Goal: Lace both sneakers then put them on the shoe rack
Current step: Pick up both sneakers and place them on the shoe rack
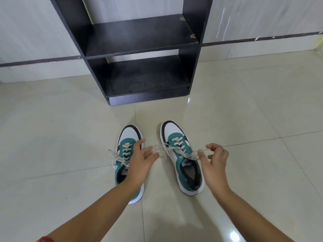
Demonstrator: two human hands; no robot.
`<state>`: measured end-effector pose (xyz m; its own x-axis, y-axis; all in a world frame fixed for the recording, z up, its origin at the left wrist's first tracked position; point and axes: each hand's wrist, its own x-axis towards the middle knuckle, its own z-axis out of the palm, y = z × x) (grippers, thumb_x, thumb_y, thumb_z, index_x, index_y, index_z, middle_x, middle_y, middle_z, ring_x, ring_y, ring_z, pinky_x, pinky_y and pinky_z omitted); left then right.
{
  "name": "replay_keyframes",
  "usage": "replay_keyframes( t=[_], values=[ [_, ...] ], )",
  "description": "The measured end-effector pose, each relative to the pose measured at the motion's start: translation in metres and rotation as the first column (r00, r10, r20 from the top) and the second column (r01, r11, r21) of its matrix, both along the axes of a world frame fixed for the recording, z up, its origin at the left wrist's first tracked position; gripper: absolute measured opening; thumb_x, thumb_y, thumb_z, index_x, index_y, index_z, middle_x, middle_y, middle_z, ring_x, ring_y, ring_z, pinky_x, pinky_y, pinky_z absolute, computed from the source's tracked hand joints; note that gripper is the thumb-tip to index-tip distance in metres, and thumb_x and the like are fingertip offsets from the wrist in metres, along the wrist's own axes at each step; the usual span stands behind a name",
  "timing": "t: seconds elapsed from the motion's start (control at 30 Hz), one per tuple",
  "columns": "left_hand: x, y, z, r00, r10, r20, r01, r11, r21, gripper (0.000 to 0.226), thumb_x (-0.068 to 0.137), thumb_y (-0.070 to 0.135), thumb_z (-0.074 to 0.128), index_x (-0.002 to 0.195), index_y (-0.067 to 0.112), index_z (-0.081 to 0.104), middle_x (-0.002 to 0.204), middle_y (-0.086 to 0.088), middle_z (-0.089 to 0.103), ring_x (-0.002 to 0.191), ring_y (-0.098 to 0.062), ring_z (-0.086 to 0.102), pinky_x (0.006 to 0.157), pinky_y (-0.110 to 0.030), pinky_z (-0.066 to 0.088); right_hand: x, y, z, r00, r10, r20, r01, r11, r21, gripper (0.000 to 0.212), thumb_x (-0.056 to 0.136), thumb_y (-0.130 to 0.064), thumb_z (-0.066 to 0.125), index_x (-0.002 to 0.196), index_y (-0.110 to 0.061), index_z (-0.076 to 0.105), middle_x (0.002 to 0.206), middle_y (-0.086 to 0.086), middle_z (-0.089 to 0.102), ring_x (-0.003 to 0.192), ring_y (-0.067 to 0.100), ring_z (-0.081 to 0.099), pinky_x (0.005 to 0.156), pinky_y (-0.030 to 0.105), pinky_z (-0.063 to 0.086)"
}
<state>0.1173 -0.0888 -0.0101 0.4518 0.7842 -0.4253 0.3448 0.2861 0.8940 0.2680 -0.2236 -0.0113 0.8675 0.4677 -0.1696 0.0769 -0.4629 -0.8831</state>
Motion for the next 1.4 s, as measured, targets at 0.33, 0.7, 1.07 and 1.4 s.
replay_keyframes(
  t=[0.33,0.7,1.07,1.4],
  values=[
    [-0.090,-0.041,-0.019,0.870,0.017,-0.492,0.341,0.700,0.627,0.041,0.075,0.032,0.071,0.112,0.024,0.054,0.143,0.001,0.039,0.135,-0.021,0.033,0.111,-0.051,0.026,-0.045,-0.035,-0.034,0.940,0.323,0.107,-0.272,0.903,-0.333,0.045,0.070,-0.020,0.076,0.111,-0.022,0.057,0.151,0.011,0.026,0.133,0.033,0.033,0.101,0.042,0.040],
    [-0.100,-0.028,-0.013,0.863,-0.129,-0.488,0.333,0.871,0.360,0.044,0.066,0.018,0.076,0.065,0.038,0.037,0.083,0.010,0.052,0.071,-0.017,0.053,0.055,-0.013,0.034,-0.027,-0.013,-0.005,0.729,0.661,0.175,-0.414,0.631,-0.656,0.027,0.070,-0.042,0.068,0.087,-0.021,0.064,0.088,0.001,0.064,0.072,0.024,0.055,0.051,0.026,0.033],
    [-0.077,0.010,0.084,0.885,-0.097,-0.455,0.298,0.869,0.394,0.036,0.069,0.014,0.077,0.071,0.023,0.043,0.070,0.010,0.053,0.065,-0.008,0.055,0.058,-0.013,0.046,-0.029,0.025,0.071,0.719,0.619,0.317,-0.373,0.728,-0.575,0.031,0.074,-0.035,0.073,0.074,-0.006,0.063,0.079,0.006,0.064,0.063,0.029,0.058,0.049,0.028,0.033],
    [-0.066,0.046,0.333,0.897,-0.002,-0.441,0.286,0.763,0.580,0.032,0.074,0.015,0.074,0.072,0.016,0.042,0.091,0.014,0.054,0.067,-0.017,0.057,0.054,-0.019,0.047,-0.010,0.073,0.318,0.544,0.624,0.561,-0.361,0.777,-0.515,0.029,0.063,-0.028,0.083,0.066,-0.010,0.060,0.073,0.004,0.064,0.056,0.024,0.058,0.042,0.023,0.036]
  ],
)
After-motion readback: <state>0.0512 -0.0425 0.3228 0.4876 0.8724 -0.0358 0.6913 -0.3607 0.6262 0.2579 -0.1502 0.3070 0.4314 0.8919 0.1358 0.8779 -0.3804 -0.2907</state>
